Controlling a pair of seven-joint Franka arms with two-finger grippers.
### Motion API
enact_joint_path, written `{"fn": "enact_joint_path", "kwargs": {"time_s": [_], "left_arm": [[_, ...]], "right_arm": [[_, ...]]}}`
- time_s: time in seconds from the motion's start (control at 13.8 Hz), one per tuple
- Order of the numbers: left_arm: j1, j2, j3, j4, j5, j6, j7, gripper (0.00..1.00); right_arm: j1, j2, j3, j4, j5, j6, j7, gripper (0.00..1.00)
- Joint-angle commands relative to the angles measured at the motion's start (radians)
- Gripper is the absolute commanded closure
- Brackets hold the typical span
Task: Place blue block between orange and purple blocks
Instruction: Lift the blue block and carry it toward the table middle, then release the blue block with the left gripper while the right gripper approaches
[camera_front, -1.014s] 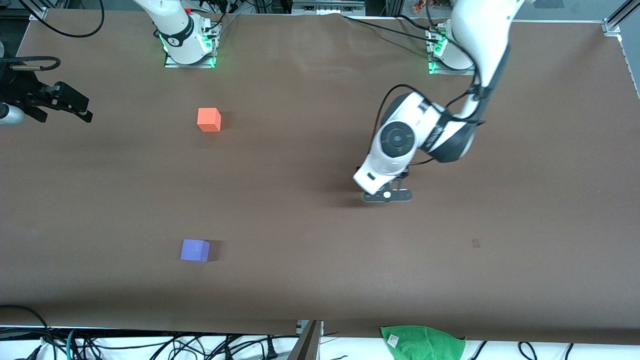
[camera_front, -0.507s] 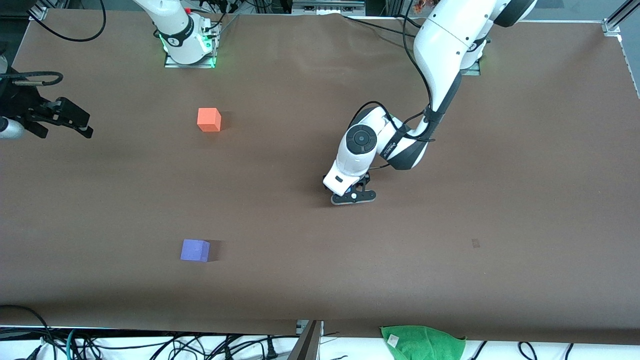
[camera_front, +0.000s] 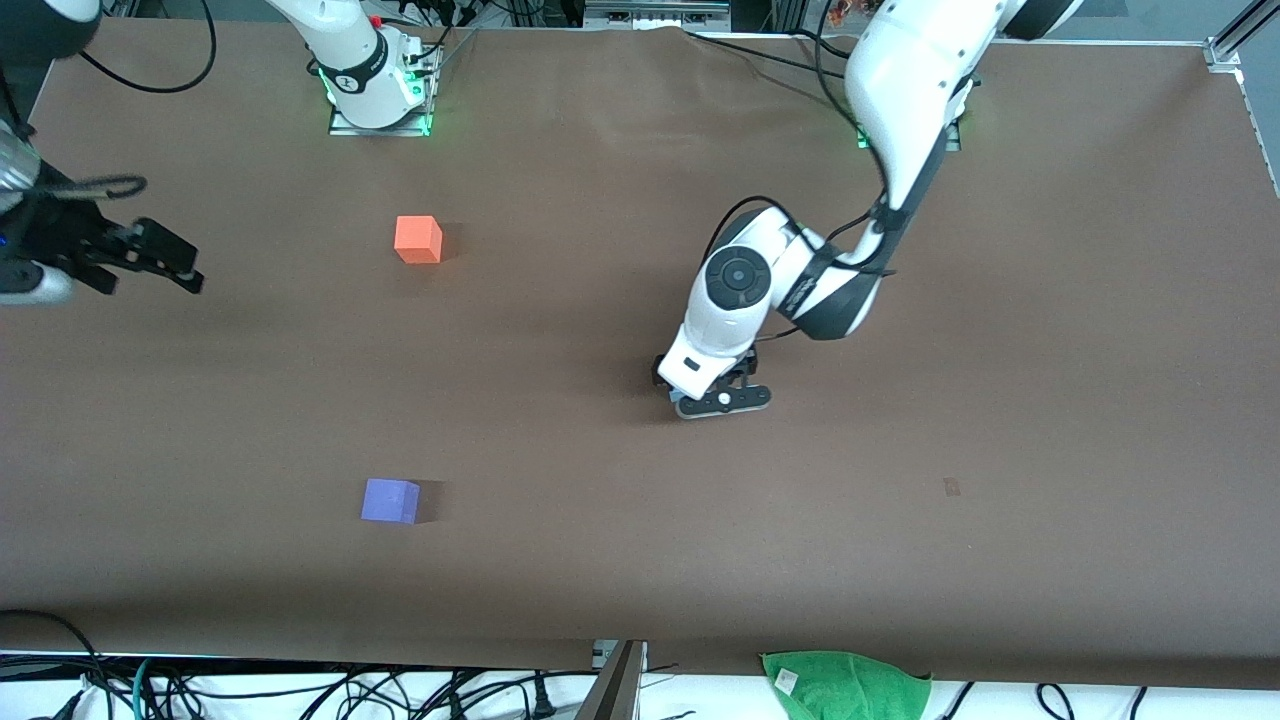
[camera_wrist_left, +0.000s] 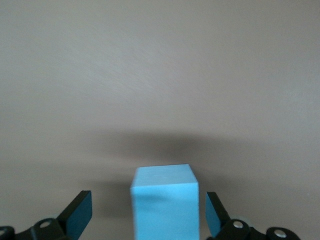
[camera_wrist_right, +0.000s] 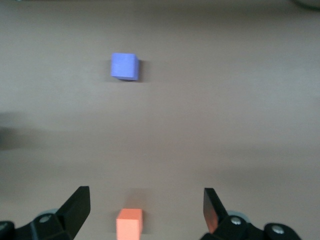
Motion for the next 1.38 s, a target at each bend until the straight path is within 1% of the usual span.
{"fn": "enact_joint_path", "kwargs": {"time_s": [0.0,0.07,0.14,0.22,0.29,0.36,0.43,0.58,0.65,0.8,0.87,0.94,1.01,1.09,1.16,1.3], "left_arm": [[0.086,-0.168,-0.002,-0.027,0.014,-0.185,0.052,0.00],[0.126,-0.207,-0.002,-0.027,0.014,-0.253,0.075,0.00],[0.176,-0.246,-0.005,-0.024,0.014,-0.316,0.127,0.00],[0.219,-0.283,-0.006,-0.021,0.014,-0.364,0.208,0.00],[0.253,-0.322,-0.002,-0.021,0.014,-0.396,0.297,0.00],[0.292,-0.357,-0.003,-0.020,0.014,-0.410,0.374,0.00],[0.315,-0.388,-0.003,-0.020,0.014,-0.418,0.432,0.00],[0.368,-0.435,-0.002,-0.018,0.014,-0.482,0.492,0.00],[0.390,-0.455,-0.002,-0.015,0.014,-0.508,0.500,0.00],[0.442,-0.463,0.000,0.002,0.014,-0.508,0.543,0.00],[0.473,-0.463,0.003,0.043,-0.017,-0.531,0.569,0.00],[0.497,-0.478,0.009,0.034,-0.068,-0.536,0.603,0.00],[0.497,-0.515,0.020,0.002,-0.080,-0.536,0.632,0.00],[0.497,-0.535,0.049,-0.028,-0.084,-0.530,0.664,0.00],[0.497,-0.584,0.069,-0.089,-0.087,-0.521,0.695,0.00],[0.499,-0.717,0.083,-0.290,-0.083,-0.397,0.730,0.00]], "right_arm": [[-0.007,0.072,0.008,0.038,0.059,-0.024,-0.021,0.00],[-0.004,0.109,0.015,0.044,0.060,-0.042,-0.023,0.00],[0.023,0.119,0.020,0.046,0.060,-0.045,-0.021,0.00],[0.072,0.119,0.022,0.046,0.059,-0.042,-0.015,0.00],[0.120,0.138,0.022,0.044,0.052,-0.029,-0.009,0.00],[0.154,0.204,0.022,0.050,0.055,0.002,-0.017,0.00],[0.187,0.240,0.023,0.067,0.057,0.031,-0.004,0.00],[0.252,0.283,0.025,0.081,0.062,0.093,0.002,0.00],[0.288,0.304,0.037,0.086,0.075,0.119,0.025,0.00],[0.376,0.364,0.043,0.111,0.095,0.229,0.182,0.00],[0.437,0.410,0.043,0.147,0.094,0.269,0.248,0.00],[0.491,0.468,0.043,0.197,0.092,0.290,0.316,0.00],[0.534,0.528,0.042,0.255,0.086,0.317,0.365,0.00],[0.575,0.589,0.039,0.303,0.083,0.368,0.391,0.00],[0.609,0.634,0.034,0.325,0.082,0.424,0.423,0.00],[0.671,0.698,0.031,0.326,0.034,0.552,0.511,0.00]]}}
